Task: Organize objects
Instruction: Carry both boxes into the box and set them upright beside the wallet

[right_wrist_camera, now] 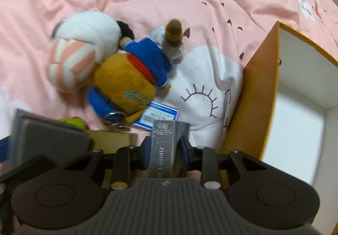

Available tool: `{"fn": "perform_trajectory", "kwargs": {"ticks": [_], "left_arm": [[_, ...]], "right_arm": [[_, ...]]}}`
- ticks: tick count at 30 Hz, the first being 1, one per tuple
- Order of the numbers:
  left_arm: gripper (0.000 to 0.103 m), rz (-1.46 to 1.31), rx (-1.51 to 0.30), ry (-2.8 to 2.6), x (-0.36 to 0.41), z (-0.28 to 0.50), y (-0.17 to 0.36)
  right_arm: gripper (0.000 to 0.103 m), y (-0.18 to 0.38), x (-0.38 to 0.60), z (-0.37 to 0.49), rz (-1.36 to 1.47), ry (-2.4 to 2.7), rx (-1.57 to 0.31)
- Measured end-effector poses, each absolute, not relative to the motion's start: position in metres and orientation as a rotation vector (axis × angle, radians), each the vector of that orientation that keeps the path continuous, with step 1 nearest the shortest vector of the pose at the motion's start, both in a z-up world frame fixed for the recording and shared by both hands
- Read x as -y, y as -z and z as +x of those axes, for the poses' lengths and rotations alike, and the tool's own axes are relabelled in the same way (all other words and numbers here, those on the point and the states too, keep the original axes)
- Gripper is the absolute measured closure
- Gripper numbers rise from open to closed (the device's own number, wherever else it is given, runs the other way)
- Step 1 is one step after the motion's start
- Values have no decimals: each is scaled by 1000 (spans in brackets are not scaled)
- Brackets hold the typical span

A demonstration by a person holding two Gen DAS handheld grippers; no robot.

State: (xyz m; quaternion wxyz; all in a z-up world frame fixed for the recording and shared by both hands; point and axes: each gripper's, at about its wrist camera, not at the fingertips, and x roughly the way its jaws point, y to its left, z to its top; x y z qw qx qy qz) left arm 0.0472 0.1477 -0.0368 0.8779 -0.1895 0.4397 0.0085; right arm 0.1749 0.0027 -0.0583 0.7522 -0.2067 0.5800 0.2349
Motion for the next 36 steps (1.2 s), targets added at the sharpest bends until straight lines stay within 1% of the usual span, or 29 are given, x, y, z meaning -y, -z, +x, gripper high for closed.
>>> {"fn": "perform_trajectory", "kwargs": {"ticks": [6,14,18,21,25,28,31,36], "left_arm": [[64,-381,-858,-23,-137,39,26],[64,-394,-732,28,-114,31,-12],[64,-420,-685,107,-98,31,-34],[64,-443,-665,187,-83,38,-48],[64,-461,-663,318,-51,52,-58],[64,-436,-703,383,-15,66,-54],[64,-420,-779,411,15,80,-36],[64,-400,-917,424,39,98,-3]], "right_arm": [[79,24,16,153,-266,-623,-1199],[79,-41,72,132,-9,-678,-1057],[78,-77,113,117,55,-670,-968],[78,-91,144,114,56,-628,-947],[78,-94,185,111,22,-542,-990],[78,-85,209,111,-5,-480,-1049],[79,-75,223,117,-33,-444,-1100],[79,-54,230,139,-73,-430,-1218]]}}
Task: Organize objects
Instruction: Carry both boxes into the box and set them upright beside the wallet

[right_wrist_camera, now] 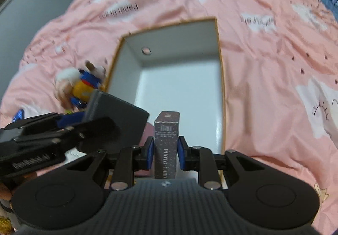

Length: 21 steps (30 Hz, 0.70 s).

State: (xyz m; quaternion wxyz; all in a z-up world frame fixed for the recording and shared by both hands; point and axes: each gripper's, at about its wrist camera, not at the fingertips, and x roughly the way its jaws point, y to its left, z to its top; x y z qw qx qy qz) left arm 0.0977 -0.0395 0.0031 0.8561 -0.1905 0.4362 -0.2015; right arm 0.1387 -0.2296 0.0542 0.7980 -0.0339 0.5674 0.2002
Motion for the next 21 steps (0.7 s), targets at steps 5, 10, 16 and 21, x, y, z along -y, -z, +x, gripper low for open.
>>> {"fn": "perform_trajectory", "kwargs": {"ticks": [5,10,16,21], "left_arm": [[64,-350,-1002,400,52,96,10],[64,-309,-1073,382,62,100,21],[63,-252,-1125,360,73,106,29],[56,-264,-1177,424,77,108,37]], "right_arm": [[79,-34,220,160,-122,-438,-1329],[79,-9,211,172,-138,-405,-1427],[79,13,213,180,-114,-406,-1478],[78,19,208,181,-127,-414,-1486]]}}
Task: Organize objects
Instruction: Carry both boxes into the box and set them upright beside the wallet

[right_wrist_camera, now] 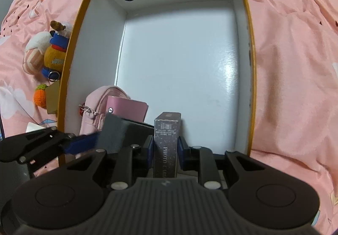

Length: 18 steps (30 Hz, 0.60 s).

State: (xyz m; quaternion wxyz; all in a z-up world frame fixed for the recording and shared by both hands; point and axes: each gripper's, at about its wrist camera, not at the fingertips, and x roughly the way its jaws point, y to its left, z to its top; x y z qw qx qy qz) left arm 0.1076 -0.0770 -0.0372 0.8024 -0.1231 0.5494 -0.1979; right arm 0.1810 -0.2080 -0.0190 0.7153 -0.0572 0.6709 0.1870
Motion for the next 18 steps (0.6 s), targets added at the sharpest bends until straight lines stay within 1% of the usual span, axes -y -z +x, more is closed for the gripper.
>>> {"fn": "perform_trajectory", "kwargs": {"ticks": [2,5,10,15,18], "left_arm": [[54,-278,-1180,419,74,107,39],[54,-314,-1163,417,65,105,35],[57,-361,-1091,410,43,97,20],[58,-380,-1022,366,25,91,4],[58,-394,-996,348,17,89,-2]], "right_arm": [[78,22,206,181,-133,-415,-1488],[78,25,205,182,-140,-415,-1484],[78,27,209,182,-115,-414,-1480],[77,35,209,184,-61,-413,-1544],[77,29,212,181,-53,-415,-1526]]}}
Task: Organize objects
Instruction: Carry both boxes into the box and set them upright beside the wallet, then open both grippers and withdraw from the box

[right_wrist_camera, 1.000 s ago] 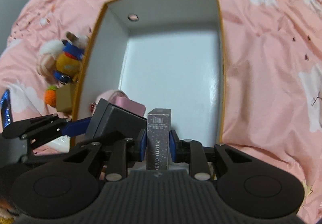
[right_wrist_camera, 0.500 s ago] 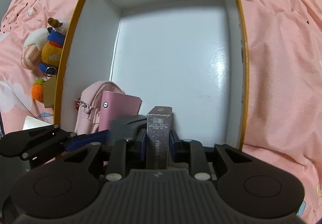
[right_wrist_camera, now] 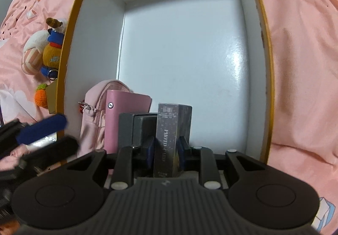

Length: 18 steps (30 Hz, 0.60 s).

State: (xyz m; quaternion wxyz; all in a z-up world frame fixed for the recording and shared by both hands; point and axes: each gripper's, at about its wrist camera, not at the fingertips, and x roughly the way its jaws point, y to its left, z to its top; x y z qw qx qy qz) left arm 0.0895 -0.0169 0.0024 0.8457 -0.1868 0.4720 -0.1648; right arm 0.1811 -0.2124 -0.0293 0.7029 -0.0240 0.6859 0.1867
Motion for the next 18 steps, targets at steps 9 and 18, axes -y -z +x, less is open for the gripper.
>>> {"fn": "perform_trajectory", "kwargs": {"ticks": [9,18], "left_arm": [[58,-451,-982,275,-15,87,3],[59,-417,-995,174,-37,72,10]], "right_arm": [[46,6,226,163,60,-475,-1420],[50,31,215,158,23,-460,-1394]]}}
